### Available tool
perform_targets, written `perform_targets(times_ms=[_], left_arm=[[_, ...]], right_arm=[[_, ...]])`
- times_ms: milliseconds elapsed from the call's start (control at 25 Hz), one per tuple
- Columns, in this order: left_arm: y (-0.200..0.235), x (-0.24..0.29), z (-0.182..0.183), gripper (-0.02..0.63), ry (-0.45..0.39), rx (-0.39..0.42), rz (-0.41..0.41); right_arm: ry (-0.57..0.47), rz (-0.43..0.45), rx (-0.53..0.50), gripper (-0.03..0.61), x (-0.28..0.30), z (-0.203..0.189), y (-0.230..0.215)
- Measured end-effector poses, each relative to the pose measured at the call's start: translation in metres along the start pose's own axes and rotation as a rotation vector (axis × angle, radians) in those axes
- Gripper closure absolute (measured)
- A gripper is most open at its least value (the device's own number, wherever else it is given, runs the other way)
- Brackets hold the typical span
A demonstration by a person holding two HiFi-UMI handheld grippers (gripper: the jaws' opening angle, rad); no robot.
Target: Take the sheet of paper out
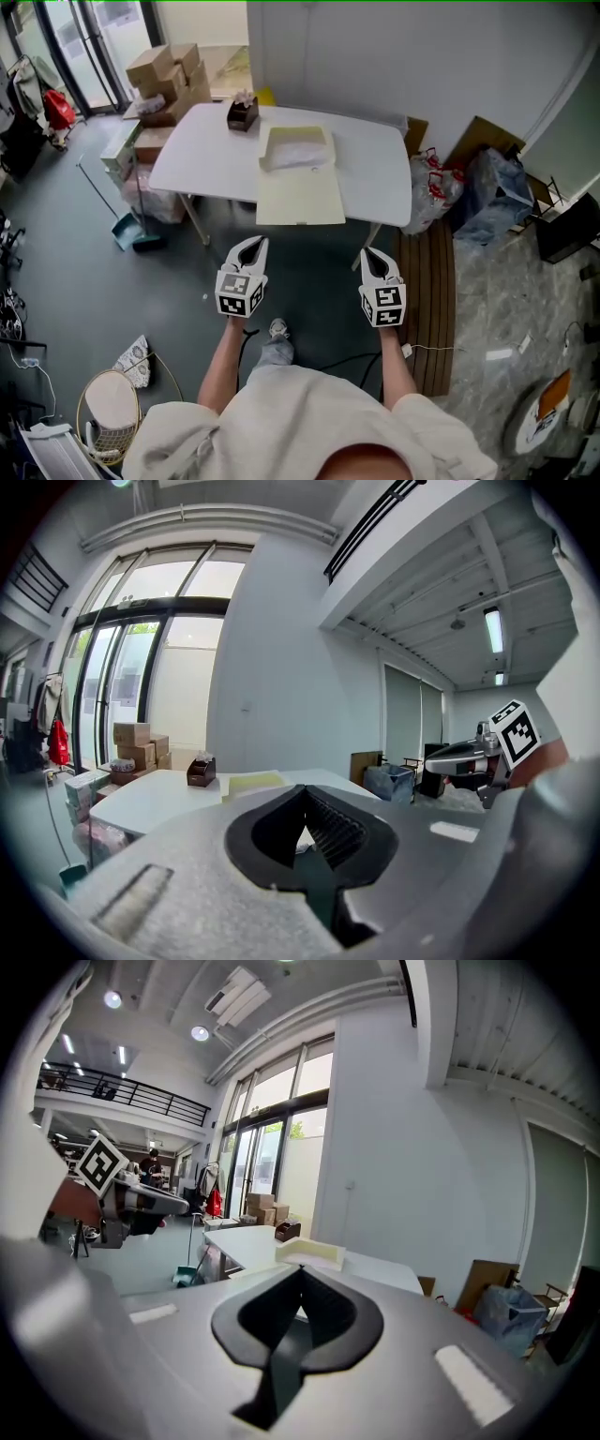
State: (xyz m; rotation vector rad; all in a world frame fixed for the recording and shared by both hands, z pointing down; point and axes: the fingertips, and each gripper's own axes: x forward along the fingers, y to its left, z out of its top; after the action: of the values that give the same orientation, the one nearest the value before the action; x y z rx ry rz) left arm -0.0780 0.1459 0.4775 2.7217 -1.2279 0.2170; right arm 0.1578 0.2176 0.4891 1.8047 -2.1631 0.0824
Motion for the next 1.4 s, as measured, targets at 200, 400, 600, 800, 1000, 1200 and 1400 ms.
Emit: perform_targets(times_ms=[200,400,600,800,1000,1200,1400], left_arm=[[0.051,0.045,0.018,0.612,-0.003,0.001,-0.022],[0.103,0.082,0.032,0.612,-0.010,-0.003,-0.031],[0.147,0.112,0.039,0.612,-0.009,-0.003,-0.047],[0.171,0.135,0.036,0.612,0.000,-0.005,-0.068],[0.178,0.154,0.033,0.612,0.005,-0.013,-0.087],[0.187,0.173,0.033,0.612,0.012,-0.013,-0.086],[0.199,0.197,0.033,0.612,0.026,-0.004,-0.065]], right_arm=[[0.010,-0.026,-0.010,0.578,0.060,0.024,-0.008],[0.012,-0.042,-0.028,0.578,0.118,0.046,-0.012],[0.011,-0.063,-0.041,0.578,0.165,0.065,-0.012],[0.036,-0.077,-0.062,0.578,0.189,0.064,-0.011],[0.063,-0.088,-0.064,0.578,0.201,0.056,-0.016],[0.068,-0.084,-0.066,0.578,0.220,0.057,-0.027],[0.051,-0.071,-0.053,0.578,0.248,0.059,-0.043]])
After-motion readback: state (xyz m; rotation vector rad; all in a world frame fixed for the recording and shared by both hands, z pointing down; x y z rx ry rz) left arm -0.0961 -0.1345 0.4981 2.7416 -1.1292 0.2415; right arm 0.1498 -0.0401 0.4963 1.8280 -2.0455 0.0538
